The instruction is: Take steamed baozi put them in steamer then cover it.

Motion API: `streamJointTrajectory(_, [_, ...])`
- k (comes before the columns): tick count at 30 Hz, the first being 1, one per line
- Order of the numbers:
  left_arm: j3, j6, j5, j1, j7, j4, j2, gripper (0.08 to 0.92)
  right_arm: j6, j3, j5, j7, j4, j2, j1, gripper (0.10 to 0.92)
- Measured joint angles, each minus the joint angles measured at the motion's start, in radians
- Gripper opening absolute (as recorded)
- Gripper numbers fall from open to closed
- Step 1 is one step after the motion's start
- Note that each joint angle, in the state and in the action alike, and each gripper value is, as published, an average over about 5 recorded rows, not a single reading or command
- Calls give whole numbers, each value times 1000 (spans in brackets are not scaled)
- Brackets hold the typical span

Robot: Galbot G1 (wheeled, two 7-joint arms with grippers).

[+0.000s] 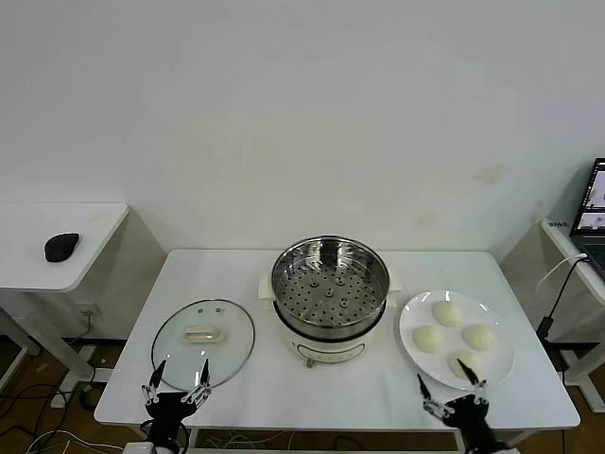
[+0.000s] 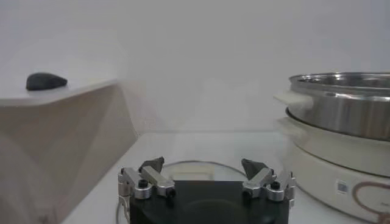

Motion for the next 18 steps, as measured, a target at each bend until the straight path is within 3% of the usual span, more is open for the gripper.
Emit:
streamJointTrajectory(9, [-3,14,38,-2,-19,-2,7,823,-56,39,-154,-162,-63,-239,147,823])
streamJointTrajectory(18, [-15,28,80,-4,-39,-18,17,823,-110,-114,-145,-399,-214,-513,415,823])
